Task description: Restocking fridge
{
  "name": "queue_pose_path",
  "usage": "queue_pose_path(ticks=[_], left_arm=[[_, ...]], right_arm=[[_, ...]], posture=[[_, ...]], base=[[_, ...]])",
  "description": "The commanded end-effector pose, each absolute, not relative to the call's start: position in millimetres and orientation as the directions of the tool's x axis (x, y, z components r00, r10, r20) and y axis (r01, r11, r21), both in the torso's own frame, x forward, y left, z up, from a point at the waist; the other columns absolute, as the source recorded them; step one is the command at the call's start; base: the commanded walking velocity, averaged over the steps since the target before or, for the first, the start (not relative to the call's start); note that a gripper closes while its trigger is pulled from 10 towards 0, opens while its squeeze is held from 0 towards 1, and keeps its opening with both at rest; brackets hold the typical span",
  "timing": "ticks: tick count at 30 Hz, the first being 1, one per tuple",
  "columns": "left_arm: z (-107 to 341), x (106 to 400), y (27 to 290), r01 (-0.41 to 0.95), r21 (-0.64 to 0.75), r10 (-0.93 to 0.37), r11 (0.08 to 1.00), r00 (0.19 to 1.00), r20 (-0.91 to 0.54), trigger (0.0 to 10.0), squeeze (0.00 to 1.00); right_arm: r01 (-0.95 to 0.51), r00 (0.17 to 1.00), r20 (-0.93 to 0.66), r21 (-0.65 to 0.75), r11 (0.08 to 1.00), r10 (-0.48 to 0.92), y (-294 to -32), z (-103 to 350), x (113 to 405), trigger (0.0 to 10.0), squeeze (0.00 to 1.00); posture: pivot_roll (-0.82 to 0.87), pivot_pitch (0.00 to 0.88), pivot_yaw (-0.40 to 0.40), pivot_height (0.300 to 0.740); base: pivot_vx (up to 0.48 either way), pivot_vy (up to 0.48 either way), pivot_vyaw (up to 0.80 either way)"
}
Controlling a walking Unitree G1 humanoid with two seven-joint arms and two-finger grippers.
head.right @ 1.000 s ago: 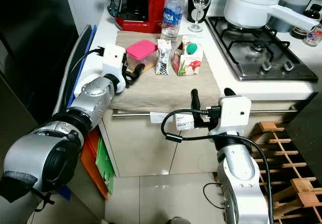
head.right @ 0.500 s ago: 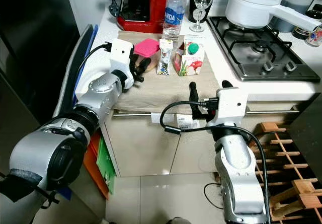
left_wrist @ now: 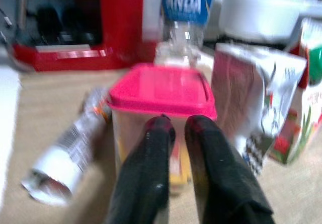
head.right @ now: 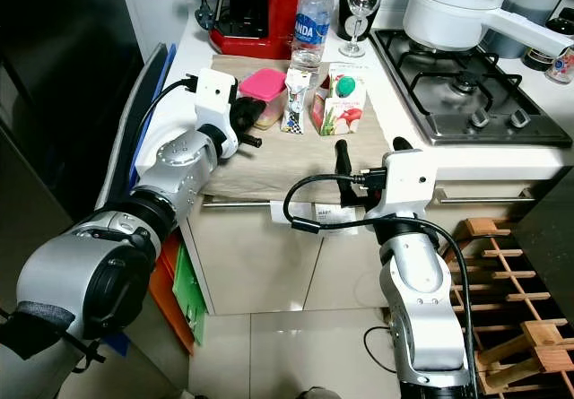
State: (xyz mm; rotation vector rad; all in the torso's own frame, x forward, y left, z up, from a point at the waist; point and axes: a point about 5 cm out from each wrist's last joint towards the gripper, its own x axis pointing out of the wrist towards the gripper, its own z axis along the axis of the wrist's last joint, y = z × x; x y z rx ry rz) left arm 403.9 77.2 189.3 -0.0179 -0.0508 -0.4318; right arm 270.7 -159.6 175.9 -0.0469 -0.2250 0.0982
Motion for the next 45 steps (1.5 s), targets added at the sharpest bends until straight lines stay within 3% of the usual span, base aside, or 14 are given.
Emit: queue_pose_path(ticks=[1,3,4,11,15,16,17,18,21,27,36,45], left_arm=[[194.6,404.9,81.2,0.404,-0.009,-0.402,0.915,0.912,0.089,0.0,0.0],[196.4,400.3,84.3,0.419,0.047,-0.421,0.907,0.894,0.156,0.2,0.0],[194.5,395.5,83.3,0.438,0.047,-0.439,0.898,0.88,0.183,10.0,0.0],[171.9,348.4,64.5,0.528,-0.049,-0.511,0.848,0.837,0.195,10.0,0.0],[167.4,337.9,69.4,0.495,-0.065,-0.473,0.867,0.856,0.206,10.0,0.0],[167.6,337.8,76.2,0.453,-0.043,-0.434,0.89,0.873,0.222,10.0,1.0],[171.1,337.3,83.0,0.411,-0.015,-0.392,0.912,0.881,0.266,10.0,1.0],[181.7,333.0,90.6,0.358,0.043,-0.352,0.933,0.876,0.331,10.0,1.0],[200.8,325.5,106.5,0.235,0.089,-0.251,0.968,0.88,0.403,10.0,1.0],[186.0,322.8,123.8,0.159,0.049,-0.166,0.986,0.942,0.291,10.0,1.0],[187.0,318.2,120.8,0.172,-0.024,-0.159,0.985,0.951,0.264,10.0,1.0],[189.7,319.3,112.0,0.274,-0.056,-0.249,0.96,0.928,0.278,10.0,1.0]], right_arm=[[-0.087,0.969,0.228,-0.055,0.995,0.097,-160.5,176.5,271.3,10.0,0.0],[-0.084,0.967,0.235,-0.055,0.995,0.095,-160.1,176.5,273.2,10.0,0.0],[-0.085,0.966,0.239,-0.057,0.995,0.096,-160.2,177.0,274.2,10.0,0.0],[-0.096,0.966,0.238,-0.037,0.995,0.102,-159.7,175.1,282.5,10.0,0.0],[-0.109,0.964,0.242,-0.027,0.994,0.113,-156.0,174.9,287.7,10.0,0.0],[-0.115,0.962,0.248,-0.026,0.993,0.118,-153.7,175.6,290.2,10.0,0.0],[-0.116,0.96,0.255,-0.027,0.993,0.119,-151.9,176.7,292.5,10.0,0.0],[-0.119,0.95,0.287,-0.025,0.993,0.121,-150.8,180.5,292.8,10.0,1.0],[-0.117,0.931,0.344,-0.028,0.993,0.119,-150.4,188.8,293.4,10.0,1.0],[-0.054,0.941,0.335,0.029,0.998,0.042,-164.2,181.2,299.4,10.0,1.0],[-0.007,0.941,0.339,0.021,1.0,0.0,-175.9,173.2,293.7,10.0,1.0],[0.011,0.934,0.357,-0.008,1.0,-0.008,-176.5,178.1,298.0,10.0,1.0]], posture=[[-0.22,0.0,0.016,0.74],[-0.2,0.0,0.018,0.74],[-0.19,0.0,0.017,0.74],[-0.12,0.0,0.003,0.74],[-0.09,0.0,-0.002,0.74],[-0.08,0.0,-0.003,0.74],[-0.08,0.0,-0.001,0.74],[-0.07,0.0,0.002,0.74],[-0.07,0.0,0.005,0.74],[-0.07,0.0,0.005,0.74],[-0.08,0.0,0.001,0.74],[-0.08,0.0,0.007,0.74]], base=[[0.0,0.0,0.0],[0.0,0.0,0.0],[0.0,0.0,0.0],[0.0,0.0,0.0],[0.0,0.0,0.0],[0.0,0.0,0.0],[0.0,0.0,0.0],[0.0,0.0,0.0],[0.0,0.0,0.0],[0.0,0.0,0.0],[0.0,0.0,0.0],[0.075,-0.075,0.0]])
